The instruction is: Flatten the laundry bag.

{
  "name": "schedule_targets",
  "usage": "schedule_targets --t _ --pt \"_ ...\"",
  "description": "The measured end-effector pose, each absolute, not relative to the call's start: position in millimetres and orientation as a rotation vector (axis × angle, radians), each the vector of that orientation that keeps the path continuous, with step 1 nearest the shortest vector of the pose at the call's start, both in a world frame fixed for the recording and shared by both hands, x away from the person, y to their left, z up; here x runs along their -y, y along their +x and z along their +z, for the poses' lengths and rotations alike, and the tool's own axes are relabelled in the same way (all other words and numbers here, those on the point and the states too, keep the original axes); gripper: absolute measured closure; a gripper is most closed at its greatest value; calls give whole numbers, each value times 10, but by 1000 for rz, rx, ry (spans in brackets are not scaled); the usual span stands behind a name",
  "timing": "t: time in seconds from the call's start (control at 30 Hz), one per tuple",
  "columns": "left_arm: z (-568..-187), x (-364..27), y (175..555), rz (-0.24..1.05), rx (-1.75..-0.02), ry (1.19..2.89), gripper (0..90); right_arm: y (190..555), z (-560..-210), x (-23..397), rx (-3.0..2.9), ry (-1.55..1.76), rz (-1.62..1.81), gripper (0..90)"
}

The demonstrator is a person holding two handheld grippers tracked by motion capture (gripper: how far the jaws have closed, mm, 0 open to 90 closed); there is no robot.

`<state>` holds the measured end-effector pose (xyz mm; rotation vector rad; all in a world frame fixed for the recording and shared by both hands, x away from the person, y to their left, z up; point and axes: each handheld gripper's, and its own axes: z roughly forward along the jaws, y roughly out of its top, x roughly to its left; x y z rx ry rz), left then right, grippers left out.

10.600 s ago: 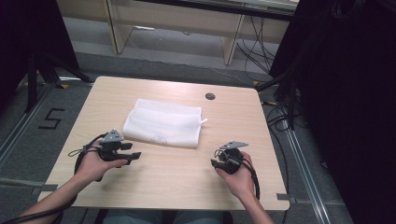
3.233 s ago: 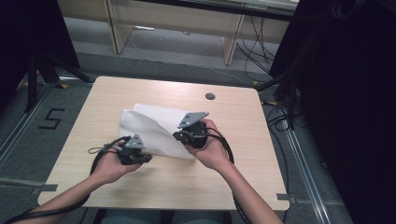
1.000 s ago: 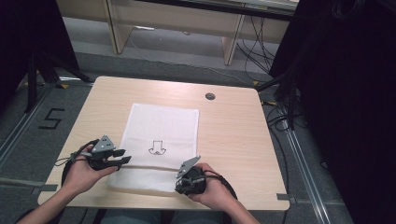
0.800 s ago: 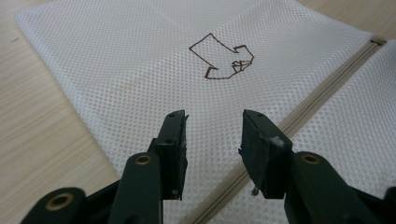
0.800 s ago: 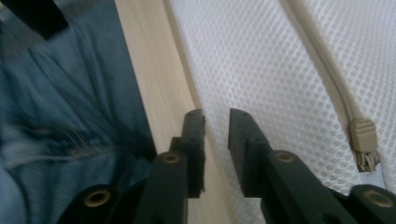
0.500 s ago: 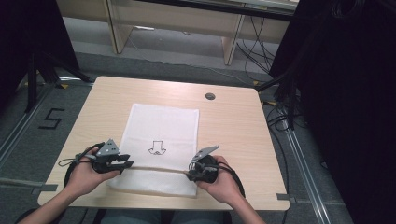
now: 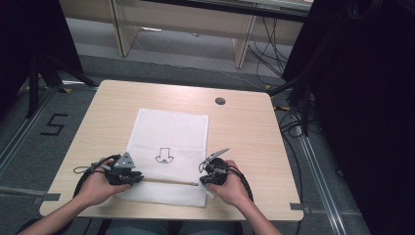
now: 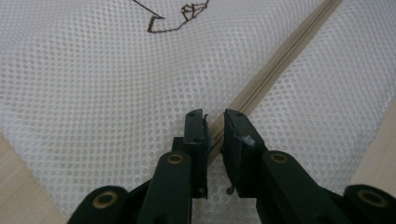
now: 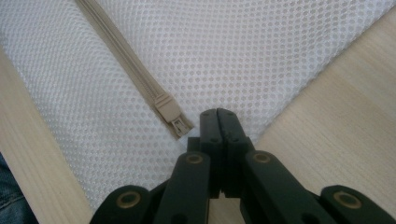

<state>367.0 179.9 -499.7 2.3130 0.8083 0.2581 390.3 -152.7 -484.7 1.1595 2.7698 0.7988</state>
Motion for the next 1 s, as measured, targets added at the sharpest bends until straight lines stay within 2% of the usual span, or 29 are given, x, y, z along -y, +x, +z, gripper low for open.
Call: schedule_targets --t 0.47,0.87,1.0 --pt "-5016 -1615 3584 225 -732 2359 782 3815 -4807 1622 -2815 1117 648 900" --pt "-4992 -1566 3552 232 -683 2398 774 3802 -4804 1660 -2823 1141 650 898" --pt "-4997 -1567 3546 199 -726 2365 764 3814 -4804 1679 -2822 1161 691 819"
